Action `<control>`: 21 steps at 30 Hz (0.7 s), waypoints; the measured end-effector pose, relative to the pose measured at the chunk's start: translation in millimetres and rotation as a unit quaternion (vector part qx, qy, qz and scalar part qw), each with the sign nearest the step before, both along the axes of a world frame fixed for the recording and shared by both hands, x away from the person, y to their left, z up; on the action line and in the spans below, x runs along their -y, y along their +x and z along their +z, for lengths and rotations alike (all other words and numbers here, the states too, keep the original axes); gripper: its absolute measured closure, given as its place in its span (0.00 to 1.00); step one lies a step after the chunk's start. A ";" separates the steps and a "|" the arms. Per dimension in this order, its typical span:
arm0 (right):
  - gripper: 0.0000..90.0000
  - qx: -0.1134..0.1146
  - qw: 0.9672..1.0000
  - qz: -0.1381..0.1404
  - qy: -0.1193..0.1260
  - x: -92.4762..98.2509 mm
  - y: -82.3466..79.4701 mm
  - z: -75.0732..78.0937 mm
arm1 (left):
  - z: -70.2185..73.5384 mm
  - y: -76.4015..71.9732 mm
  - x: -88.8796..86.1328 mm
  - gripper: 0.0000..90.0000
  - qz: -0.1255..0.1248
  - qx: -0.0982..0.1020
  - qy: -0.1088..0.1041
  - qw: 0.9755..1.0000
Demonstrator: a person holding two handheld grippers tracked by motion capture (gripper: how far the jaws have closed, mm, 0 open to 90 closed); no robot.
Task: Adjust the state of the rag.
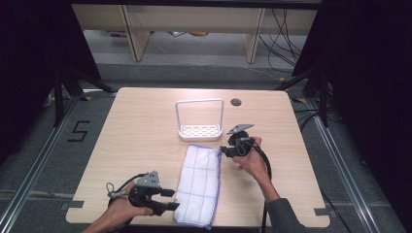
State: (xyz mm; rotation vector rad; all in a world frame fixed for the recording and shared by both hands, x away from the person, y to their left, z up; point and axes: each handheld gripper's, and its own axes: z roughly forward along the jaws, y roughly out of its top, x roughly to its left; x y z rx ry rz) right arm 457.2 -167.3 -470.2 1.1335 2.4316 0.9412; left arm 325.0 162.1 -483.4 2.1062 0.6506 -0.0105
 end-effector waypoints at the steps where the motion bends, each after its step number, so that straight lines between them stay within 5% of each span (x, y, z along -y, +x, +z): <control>1: 0.61 0.000 1.000 0.000 0.000 0.0 0.0 0.0 | 0.0 0.0 0.0 0.52 0.000 0.000 0.000 1.000; 6: 0.60 0.010 1.000 -0.009 0.013 2.7 -0.2 1.3 | 2.5 39.5 -4.9 0.50 0.068 0.012 -0.002 0.998; 8: 0.60 -0.006 1.000 -0.009 0.015 -0.4 -1.8 2.2 | 1.9 53.5 -2.9 0.49 0.089 0.023 0.004 0.996; 17: 0.61 -0.026 1.000 -0.013 0.000 -8.8 -2.2 -2.3 | -6.0 105.3 11.8 0.48 0.113 0.025 0.040 0.992; 21: 0.62 -0.030 0.999 -0.011 -0.004 -10.1 0.5 -5.4 | -11.3 123.3 19.0 0.49 0.132 0.013 0.030 0.991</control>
